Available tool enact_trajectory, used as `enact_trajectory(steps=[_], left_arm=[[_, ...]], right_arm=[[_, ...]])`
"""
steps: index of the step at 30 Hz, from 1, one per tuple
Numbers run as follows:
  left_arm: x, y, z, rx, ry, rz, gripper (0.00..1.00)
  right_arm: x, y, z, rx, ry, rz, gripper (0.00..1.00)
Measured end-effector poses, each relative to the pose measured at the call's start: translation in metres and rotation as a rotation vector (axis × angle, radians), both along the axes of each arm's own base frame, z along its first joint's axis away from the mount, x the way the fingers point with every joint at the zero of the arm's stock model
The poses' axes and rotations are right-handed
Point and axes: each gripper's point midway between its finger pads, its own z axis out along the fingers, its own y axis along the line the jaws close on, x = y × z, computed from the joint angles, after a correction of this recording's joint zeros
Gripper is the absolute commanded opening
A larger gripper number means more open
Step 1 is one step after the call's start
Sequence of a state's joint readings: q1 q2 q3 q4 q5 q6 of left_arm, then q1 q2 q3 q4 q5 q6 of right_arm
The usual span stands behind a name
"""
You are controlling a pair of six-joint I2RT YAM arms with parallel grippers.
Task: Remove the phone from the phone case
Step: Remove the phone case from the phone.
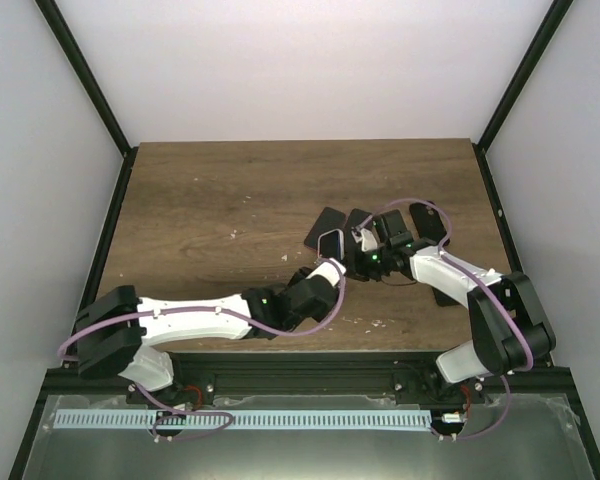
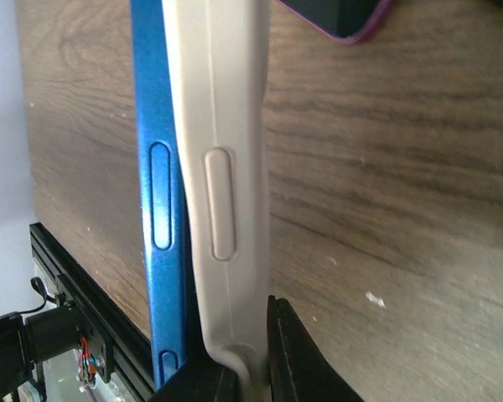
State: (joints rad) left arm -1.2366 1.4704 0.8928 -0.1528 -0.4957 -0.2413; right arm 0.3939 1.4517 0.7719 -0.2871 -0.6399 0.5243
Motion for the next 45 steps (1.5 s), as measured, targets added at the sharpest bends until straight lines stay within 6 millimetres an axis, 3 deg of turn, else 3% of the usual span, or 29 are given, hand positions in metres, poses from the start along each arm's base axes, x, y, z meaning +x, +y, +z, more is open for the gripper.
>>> enact_trajectory(steps=[5,14,19,31,45], left_arm=[[0.003,-0.016,-0.004,0.037,-0.030,0.000,0.52],[0.009,-0.024,-0.030,0.127,-0.037,0.005,0.51],[0.016,-0.025,-0.041,0.169,-0.055,0.031,0.46],[0.020,-0.025,-0.039,0.182,-0.095,0.050,0.54],[0.021,-0.028,-0.037,0.162,-0.119,0.035,0.43]], right_arm=[[-0.008,-0.005,-0.007,-0.021,0.071,-0.025,0.01],[-0.010,-0.005,-0.008,-0.025,0.090,-0.034,0.01],[-0.009,-0.006,-0.009,-0.025,0.087,-0.038,0.01],[-0.006,-0.006,-0.008,-0.018,0.074,-0.045,0.01],[-0.010,-0.006,-0.012,-0.016,0.084,-0.040,0.01]])
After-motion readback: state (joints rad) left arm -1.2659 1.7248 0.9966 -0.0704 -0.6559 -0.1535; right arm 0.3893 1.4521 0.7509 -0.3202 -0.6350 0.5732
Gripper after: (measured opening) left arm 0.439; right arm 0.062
